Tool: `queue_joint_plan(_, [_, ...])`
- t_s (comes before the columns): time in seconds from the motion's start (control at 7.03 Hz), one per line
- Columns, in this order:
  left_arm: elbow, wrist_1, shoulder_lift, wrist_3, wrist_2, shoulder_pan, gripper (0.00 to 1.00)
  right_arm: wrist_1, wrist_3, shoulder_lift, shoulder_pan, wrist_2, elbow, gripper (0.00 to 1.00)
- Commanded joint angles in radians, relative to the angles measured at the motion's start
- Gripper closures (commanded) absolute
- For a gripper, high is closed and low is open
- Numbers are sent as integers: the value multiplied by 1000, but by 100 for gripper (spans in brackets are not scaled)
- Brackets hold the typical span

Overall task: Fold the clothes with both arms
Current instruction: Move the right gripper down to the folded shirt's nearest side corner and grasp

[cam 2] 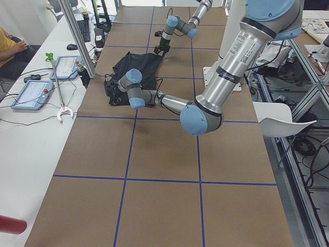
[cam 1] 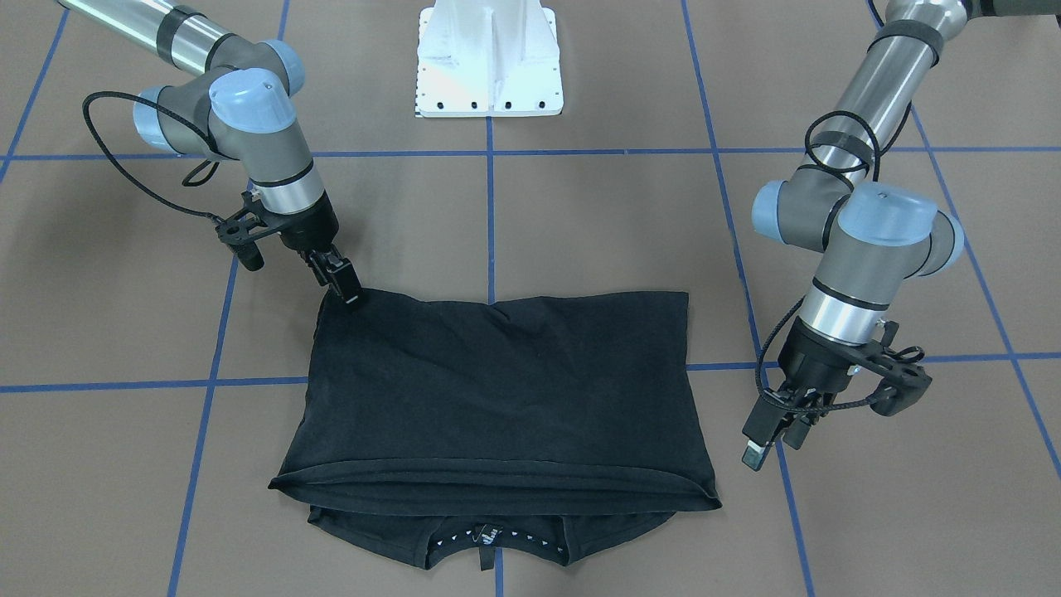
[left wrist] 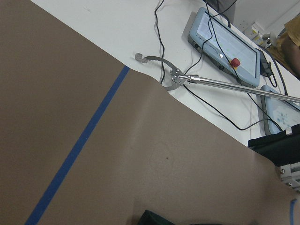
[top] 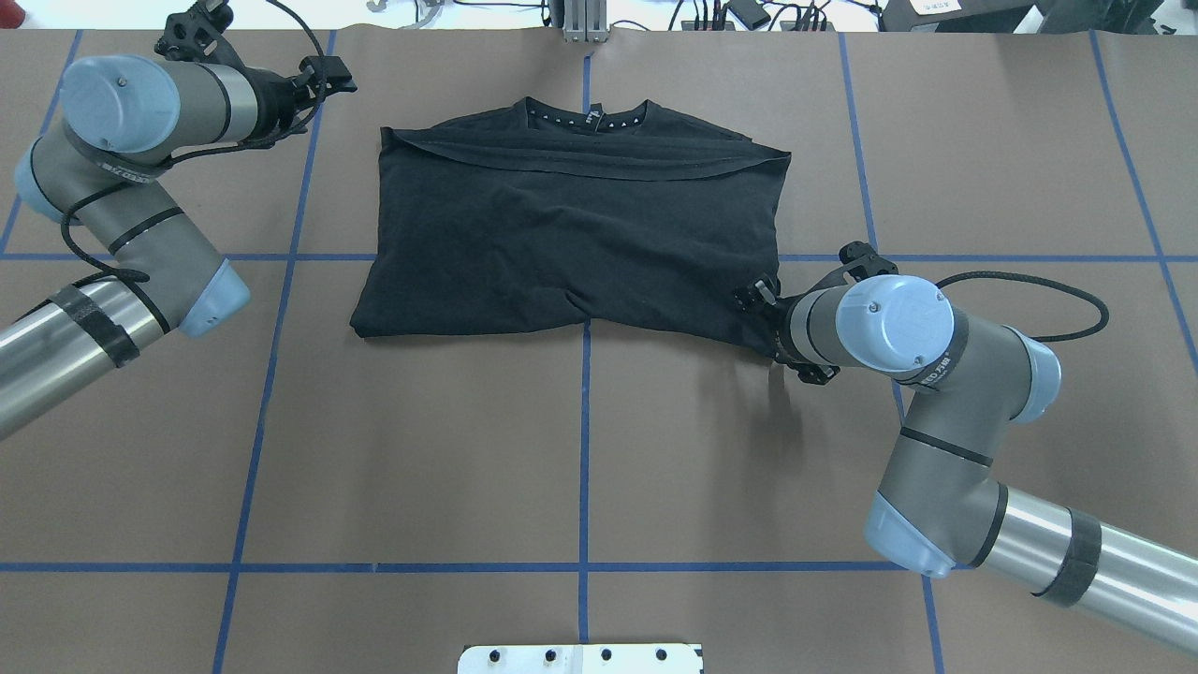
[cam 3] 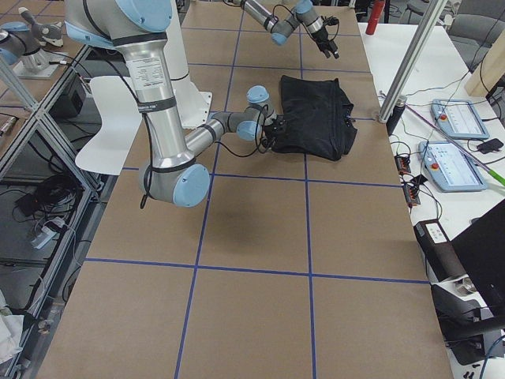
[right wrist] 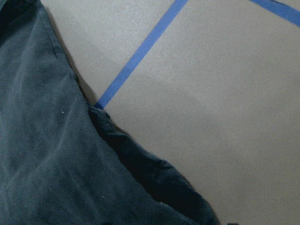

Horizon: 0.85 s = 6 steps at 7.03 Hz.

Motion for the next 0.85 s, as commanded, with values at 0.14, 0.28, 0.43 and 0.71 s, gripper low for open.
queue_joint_plan(0.14, [0, 0, 1, -1, 0, 1, 0, -9, 1, -8, 4, 3, 7, 95])
queue_joint_plan(0.28, [0, 0, 1, -1, 0, 1, 0, -9, -3, -13, 4, 8, 10, 100])
queue_joint_plan(0.43, [0, 0, -1, -1, 0, 1, 0, -9, -8, -19, 5, 12, 14, 100])
queue_joint_plan(0.71, [-1, 0, -4, -1, -2, 1, 0, -9, -11, -53, 63, 143, 50, 100])
